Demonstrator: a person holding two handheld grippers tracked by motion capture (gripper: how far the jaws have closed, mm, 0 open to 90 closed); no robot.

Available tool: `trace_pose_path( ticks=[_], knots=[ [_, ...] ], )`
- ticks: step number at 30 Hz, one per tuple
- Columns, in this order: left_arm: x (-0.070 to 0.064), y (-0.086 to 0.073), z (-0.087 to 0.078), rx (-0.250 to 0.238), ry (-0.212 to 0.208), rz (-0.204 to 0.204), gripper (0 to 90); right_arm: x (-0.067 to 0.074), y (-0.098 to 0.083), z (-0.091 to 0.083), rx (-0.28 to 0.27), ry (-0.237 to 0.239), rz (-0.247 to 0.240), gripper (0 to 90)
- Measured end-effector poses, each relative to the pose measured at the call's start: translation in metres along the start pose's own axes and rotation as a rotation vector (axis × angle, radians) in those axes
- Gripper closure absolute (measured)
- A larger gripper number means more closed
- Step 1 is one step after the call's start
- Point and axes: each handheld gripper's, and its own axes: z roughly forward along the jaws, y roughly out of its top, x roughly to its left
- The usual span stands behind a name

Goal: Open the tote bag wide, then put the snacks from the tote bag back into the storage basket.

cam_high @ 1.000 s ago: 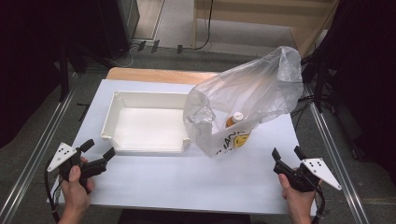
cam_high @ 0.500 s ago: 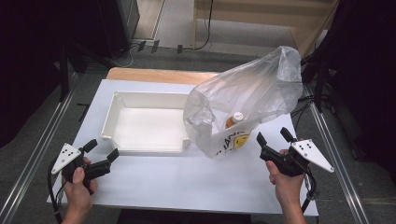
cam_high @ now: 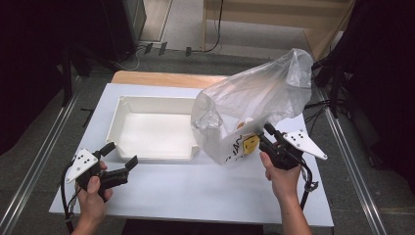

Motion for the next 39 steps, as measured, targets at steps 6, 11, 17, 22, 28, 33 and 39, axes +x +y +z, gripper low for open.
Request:
trace_pose_path(
  ticks=[6,11,17,22,28,33,39],
  knots=[
    [-0.011,0.005,0.009,0.006,-0.031,0.009,7.3,0.0,0.001,0.002,0.003,0.039,-0.007,90.0],
    [-0.024,0.011,0.018,0.001,-0.065,0.023,7.5,0.0,0.003,-0.001,-0.003,0.045,-0.017,90.0],
    [-0.045,0.018,0.031,-0.004,-0.127,0.049,7.5,-0.002,0.004,-0.004,-0.011,0.038,-0.011,90.0],
    [-0.063,0.024,0.041,-0.026,-0.185,0.057,7.5,-0.002,0.005,-0.005,-0.019,0.038,-0.014,90.0],
    [-0.086,0.028,0.051,-0.024,-0.257,0.086,7.5,-0.003,0.004,-0.004,-0.02,0.034,-0.007,90.0],
    [-0.101,0.032,0.059,-0.022,-0.294,0.093,7.5,-0.001,0.004,-0.003,-0.018,0.033,-0.001,90.0],
    [-0.115,0.039,0.063,-0.044,-0.331,0.103,7.5,0.0,0.002,-0.002,-0.02,0.036,-0.008,90.0]
  ],
)
